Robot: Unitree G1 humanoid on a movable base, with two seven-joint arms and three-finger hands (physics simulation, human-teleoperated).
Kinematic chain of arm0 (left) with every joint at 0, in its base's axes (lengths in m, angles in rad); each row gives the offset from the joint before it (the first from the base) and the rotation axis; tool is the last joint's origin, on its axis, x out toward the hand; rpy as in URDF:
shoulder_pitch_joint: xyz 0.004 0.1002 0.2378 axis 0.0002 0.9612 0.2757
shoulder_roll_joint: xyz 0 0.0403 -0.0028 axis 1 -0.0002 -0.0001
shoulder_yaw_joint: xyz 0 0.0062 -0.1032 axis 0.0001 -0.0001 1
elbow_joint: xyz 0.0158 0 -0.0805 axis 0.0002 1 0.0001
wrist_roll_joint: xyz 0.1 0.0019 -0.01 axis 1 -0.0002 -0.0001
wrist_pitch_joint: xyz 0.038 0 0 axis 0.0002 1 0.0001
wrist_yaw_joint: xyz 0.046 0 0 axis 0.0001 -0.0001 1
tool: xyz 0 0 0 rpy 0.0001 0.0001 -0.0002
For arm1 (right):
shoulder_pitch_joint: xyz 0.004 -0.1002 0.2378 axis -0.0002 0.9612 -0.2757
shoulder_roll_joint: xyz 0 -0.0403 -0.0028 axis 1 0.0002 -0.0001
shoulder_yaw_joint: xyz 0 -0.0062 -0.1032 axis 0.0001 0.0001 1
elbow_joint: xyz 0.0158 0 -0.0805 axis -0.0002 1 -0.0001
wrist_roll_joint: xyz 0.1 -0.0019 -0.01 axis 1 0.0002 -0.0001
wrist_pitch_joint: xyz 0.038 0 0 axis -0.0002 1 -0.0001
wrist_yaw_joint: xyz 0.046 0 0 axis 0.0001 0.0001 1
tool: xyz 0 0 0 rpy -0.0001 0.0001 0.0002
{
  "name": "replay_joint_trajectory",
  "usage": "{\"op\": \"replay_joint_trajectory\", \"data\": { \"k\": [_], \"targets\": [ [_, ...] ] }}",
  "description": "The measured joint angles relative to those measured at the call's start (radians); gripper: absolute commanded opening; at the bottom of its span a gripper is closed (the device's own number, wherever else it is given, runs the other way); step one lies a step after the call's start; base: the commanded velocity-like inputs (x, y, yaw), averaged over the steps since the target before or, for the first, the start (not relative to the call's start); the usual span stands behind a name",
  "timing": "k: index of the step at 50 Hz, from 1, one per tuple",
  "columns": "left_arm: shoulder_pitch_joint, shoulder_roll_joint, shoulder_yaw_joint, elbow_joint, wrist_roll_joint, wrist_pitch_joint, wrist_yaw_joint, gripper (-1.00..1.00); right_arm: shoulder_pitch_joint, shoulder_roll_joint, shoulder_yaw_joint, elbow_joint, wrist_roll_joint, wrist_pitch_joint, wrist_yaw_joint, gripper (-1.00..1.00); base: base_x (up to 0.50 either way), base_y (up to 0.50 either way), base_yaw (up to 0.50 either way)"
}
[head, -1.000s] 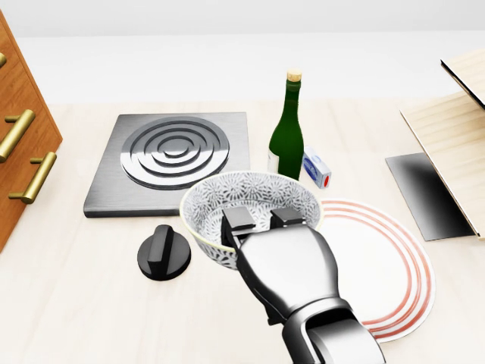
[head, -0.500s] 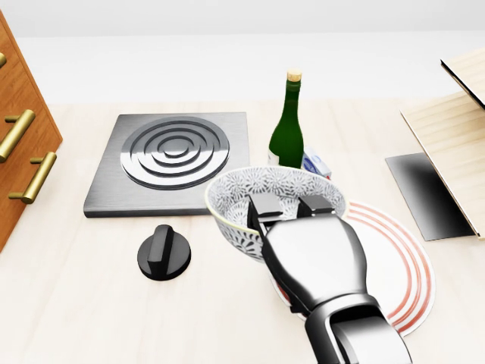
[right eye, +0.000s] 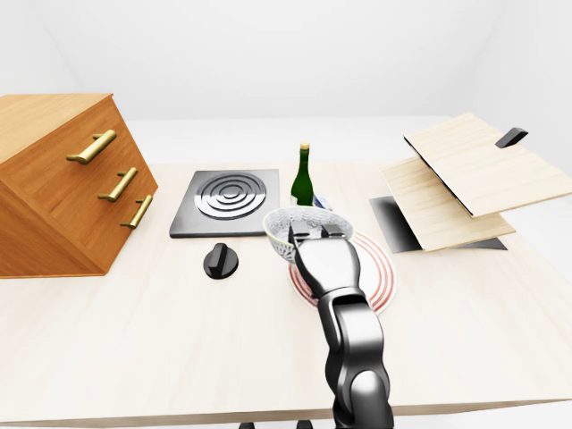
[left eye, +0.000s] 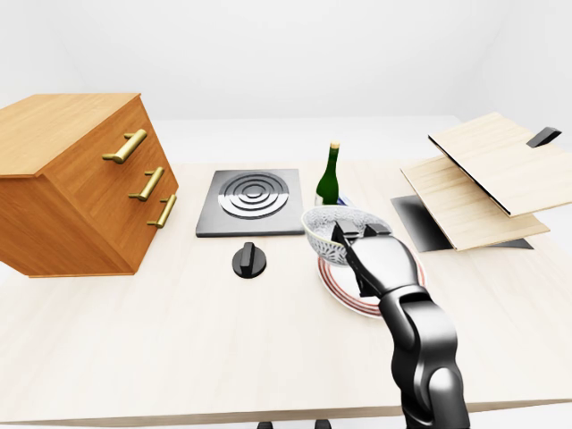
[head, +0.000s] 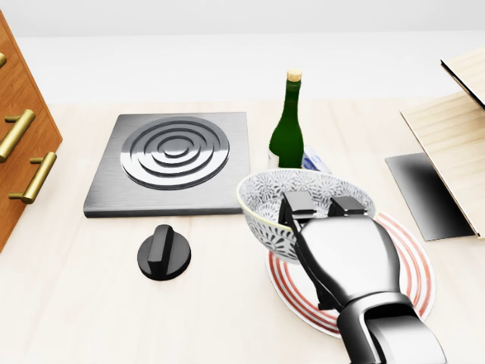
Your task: Pick up the akita bowl and put it on the plate.
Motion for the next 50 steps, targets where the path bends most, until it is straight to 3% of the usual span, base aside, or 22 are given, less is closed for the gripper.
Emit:
{"op": "replay_joint_trajectory", "data": {
  "k": [22, 50],
  "targets": [
    [-0.004, 0.002, -0.008, 0.007, -0.002, 0.000, 0.011, 1.00, 0.028, -0.045, -0.070, 0.028, 0.059, 0.000, 0.000, -1.00, 0.00, 0.00, 0.00],
    [-0.007, 0.010, -0.007, 0.012, -0.007, 0.000, 0.026, 1.00, 0.016, -0.072, -0.110, 0.065, 0.033, 0.000, -0.019, -1.00, 0.00, 0.00, 0.00]
  ]
}}
